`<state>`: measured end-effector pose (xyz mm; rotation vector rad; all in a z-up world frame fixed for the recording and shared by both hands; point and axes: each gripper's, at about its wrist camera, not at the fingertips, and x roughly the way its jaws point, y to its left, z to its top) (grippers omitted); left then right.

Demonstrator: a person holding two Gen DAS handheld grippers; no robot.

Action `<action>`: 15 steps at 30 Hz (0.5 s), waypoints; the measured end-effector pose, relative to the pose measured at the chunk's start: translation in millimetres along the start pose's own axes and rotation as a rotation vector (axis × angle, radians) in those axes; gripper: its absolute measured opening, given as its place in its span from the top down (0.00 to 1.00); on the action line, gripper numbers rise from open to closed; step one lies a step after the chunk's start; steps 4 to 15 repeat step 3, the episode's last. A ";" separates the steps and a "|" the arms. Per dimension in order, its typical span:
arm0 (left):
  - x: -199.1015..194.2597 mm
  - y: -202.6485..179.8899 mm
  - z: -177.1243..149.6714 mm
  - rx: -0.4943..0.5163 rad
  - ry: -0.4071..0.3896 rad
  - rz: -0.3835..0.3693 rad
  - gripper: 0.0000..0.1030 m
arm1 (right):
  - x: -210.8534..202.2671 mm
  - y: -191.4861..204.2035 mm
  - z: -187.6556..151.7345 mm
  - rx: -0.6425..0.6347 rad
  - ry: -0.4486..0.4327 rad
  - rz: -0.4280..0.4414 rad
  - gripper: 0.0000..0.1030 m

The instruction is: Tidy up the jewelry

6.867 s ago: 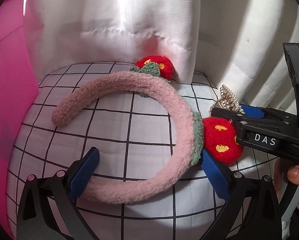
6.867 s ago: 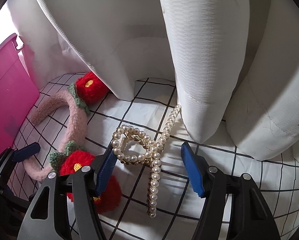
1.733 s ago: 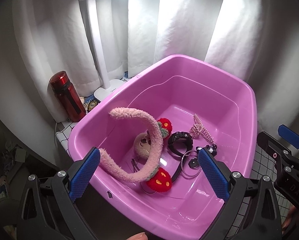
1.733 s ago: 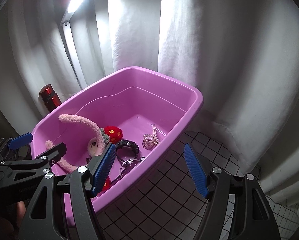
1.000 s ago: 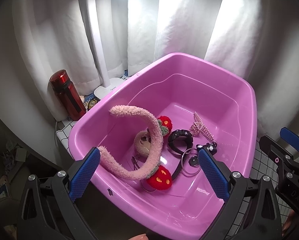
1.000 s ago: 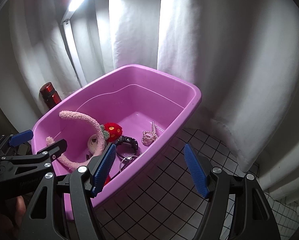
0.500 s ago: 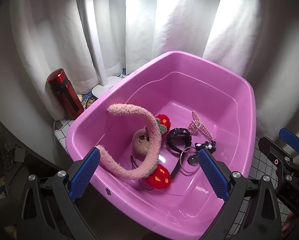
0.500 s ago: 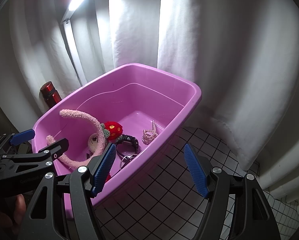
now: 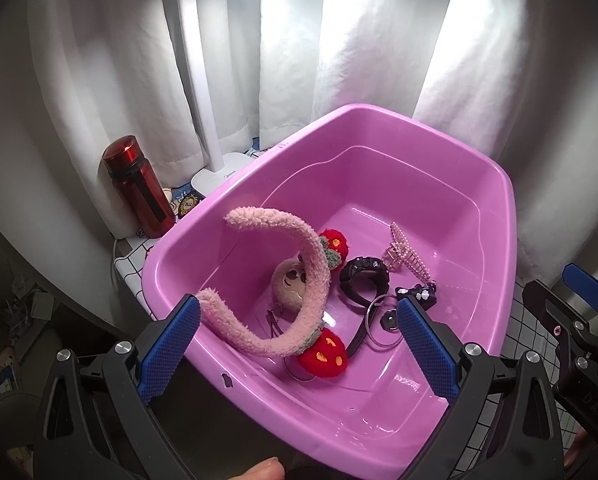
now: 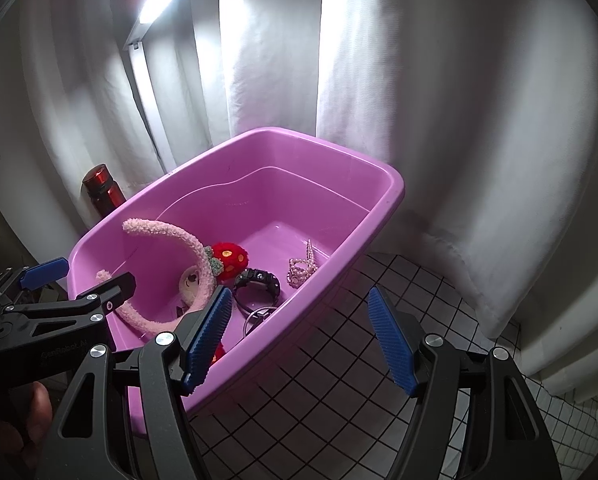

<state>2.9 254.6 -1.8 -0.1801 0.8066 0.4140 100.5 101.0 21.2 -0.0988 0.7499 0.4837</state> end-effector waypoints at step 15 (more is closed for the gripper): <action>-0.2 1.2 0.5 -0.001 -0.001 0.008 0.06 | -0.3 0.4 -0.3 0.000 0.000 0.001 0.34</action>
